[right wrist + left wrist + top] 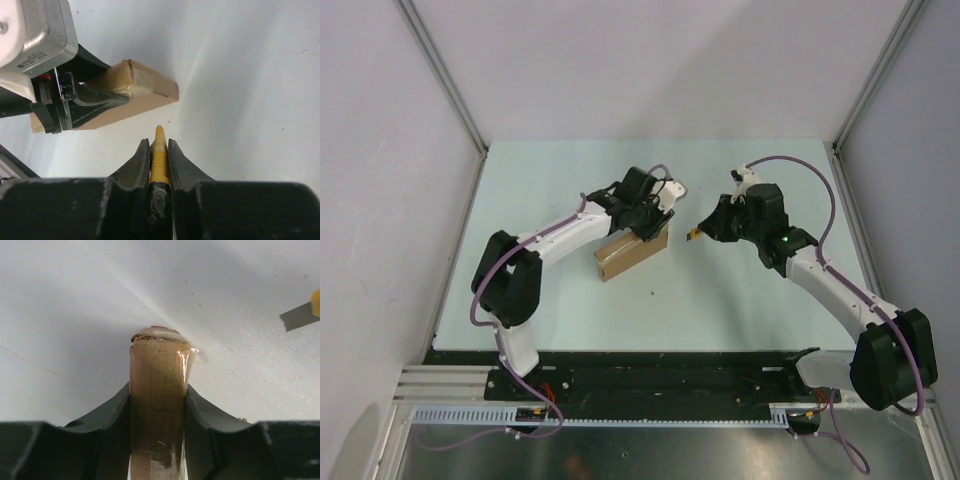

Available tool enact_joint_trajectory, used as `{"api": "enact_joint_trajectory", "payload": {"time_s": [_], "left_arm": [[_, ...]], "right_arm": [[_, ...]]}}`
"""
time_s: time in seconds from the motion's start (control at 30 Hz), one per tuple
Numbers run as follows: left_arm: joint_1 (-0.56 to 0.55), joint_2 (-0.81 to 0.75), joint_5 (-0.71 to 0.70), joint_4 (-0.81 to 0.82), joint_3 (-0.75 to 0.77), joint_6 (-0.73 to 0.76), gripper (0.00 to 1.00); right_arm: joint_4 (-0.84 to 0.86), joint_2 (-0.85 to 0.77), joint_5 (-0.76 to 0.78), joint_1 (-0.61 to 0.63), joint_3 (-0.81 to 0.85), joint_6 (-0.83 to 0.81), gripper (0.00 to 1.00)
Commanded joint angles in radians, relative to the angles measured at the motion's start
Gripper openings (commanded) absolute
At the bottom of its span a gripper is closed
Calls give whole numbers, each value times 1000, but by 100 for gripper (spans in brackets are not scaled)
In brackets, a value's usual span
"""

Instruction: Unpack the express box

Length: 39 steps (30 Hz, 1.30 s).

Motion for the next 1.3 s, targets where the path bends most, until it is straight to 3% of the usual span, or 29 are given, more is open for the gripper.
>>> {"api": "enact_joint_trajectory", "payload": {"time_s": [0.0,0.27,0.4,0.67,0.97,1.27], "left_arm": [[-18,-68,77,22,-54,84,35],[-98,-213,62,80,-216,232,27],[-108,-283,74,250,-374,236,28],[-108,-247,114,271,-387,228,26],[-108,-240,102,269,-402,224,20],[-111,-255,91,271,-427,225,19]], "right_arm": [[108,-22,-48,-10,-14,9,0],[128,-54,-107,-90,-26,11,0],[122,-101,-126,-108,-32,8,0],[239,-163,-166,-73,-131,115,0],[378,-206,-62,44,-235,163,0],[455,-210,7,65,-276,174,0]]}}
